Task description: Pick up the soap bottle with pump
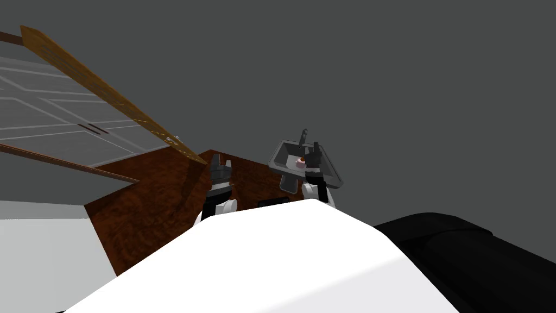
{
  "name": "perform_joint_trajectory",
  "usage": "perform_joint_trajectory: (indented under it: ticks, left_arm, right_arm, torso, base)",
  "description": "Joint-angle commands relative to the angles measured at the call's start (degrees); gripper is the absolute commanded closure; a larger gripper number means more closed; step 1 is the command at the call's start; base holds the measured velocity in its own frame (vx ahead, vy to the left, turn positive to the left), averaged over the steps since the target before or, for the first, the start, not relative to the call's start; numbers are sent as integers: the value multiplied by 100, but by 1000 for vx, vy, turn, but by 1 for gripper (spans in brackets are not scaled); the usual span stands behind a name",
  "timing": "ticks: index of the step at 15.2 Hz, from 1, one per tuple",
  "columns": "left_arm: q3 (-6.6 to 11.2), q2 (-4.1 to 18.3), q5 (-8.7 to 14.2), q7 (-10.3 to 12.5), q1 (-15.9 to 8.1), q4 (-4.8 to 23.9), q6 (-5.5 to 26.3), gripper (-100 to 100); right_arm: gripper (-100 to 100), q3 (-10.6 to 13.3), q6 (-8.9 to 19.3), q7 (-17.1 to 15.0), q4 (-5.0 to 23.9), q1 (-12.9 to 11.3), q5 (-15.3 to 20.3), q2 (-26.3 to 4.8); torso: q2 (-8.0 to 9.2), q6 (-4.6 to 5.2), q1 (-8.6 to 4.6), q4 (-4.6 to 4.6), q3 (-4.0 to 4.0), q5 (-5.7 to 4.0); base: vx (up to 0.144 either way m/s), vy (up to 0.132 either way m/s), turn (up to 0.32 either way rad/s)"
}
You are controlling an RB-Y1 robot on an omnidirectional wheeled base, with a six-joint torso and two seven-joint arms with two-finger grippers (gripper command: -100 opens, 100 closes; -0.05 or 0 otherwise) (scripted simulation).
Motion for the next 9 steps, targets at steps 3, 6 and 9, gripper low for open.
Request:
perform_joint_trajectory:
  ticks: [3,6,9]
  left_arm:
    - [0,0,0,0,0,0,0,0]
    - [0,0,0,0,0,0,0,0]
    - [0,0,0,0,0,0,0,0]
  right_arm:
    - [-100,-25,-25,-4,61,54,61,-454]
    - [-100,-41,-41,-7,103,91,102,-679]
    - [-100,-83,-85,-13,215,192,216,-1105]
  torso:
    - [-1,0,0,0,-1,0]
    - [-4,-1,0,-1,-2,0]
    - [-5,-1,1,-1,-3,0]
  base:
    - [6,4,39]
    - [10,7,48]
    - [13,10,71]
